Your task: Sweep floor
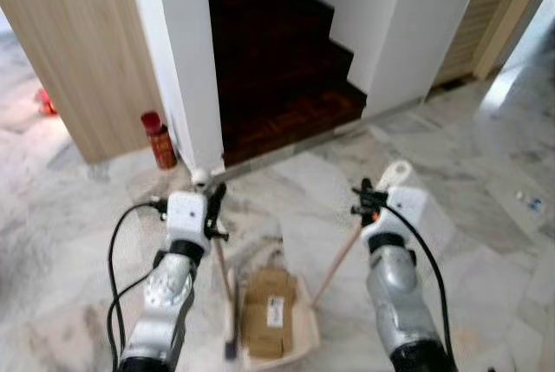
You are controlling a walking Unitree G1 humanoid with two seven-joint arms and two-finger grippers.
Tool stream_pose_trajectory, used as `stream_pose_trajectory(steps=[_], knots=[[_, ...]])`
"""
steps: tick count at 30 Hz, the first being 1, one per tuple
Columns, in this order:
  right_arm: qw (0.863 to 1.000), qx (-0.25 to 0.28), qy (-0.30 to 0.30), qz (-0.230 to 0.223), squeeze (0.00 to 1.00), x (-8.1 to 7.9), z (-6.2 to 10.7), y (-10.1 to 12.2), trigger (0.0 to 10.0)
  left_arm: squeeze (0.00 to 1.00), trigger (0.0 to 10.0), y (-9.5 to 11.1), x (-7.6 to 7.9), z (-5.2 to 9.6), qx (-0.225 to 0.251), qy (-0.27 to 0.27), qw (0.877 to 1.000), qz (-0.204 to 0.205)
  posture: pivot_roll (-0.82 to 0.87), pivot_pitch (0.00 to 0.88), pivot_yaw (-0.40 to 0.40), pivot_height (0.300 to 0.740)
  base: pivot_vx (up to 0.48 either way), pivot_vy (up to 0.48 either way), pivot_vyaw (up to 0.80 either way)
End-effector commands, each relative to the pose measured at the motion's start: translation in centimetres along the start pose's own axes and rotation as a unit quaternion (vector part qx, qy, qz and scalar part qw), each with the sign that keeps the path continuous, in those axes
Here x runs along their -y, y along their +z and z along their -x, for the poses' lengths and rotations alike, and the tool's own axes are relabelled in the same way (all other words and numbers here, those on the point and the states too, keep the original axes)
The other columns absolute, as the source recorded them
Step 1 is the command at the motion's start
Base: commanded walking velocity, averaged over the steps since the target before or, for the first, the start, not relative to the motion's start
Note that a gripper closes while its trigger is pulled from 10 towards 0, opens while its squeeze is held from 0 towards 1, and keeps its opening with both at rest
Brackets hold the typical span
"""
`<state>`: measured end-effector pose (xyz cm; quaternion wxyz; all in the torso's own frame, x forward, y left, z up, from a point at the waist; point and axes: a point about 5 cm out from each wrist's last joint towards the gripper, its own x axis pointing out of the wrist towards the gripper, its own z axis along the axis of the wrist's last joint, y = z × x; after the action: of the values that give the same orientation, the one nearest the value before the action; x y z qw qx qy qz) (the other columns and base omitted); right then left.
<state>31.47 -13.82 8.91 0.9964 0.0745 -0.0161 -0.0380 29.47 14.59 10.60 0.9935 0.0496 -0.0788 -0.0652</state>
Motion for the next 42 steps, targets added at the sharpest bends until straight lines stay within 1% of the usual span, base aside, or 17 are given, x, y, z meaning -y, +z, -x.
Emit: stream_pose_trajectory(steps=[1,42], knots=[[1.0,0.024,-0.004,-0.007,0.0,0.16,-0.36,1.09,10.0,0.0,10.0,1.08,0.37,-0.42,0.025,-0.004,1.0,0.005,0.08,0.004,-0.011,0.74,0.0,0.3,0.0],[1.0,0.027,0.002,-0.003,0.0,-0.02,-0.44,1.17,10.0,0.0,10.0,1.15,0.22,-0.43,0.026,-0.006,1.0,0.003,0.08,0.0,-0.007,0.74,0.0,0.299,0.0]])
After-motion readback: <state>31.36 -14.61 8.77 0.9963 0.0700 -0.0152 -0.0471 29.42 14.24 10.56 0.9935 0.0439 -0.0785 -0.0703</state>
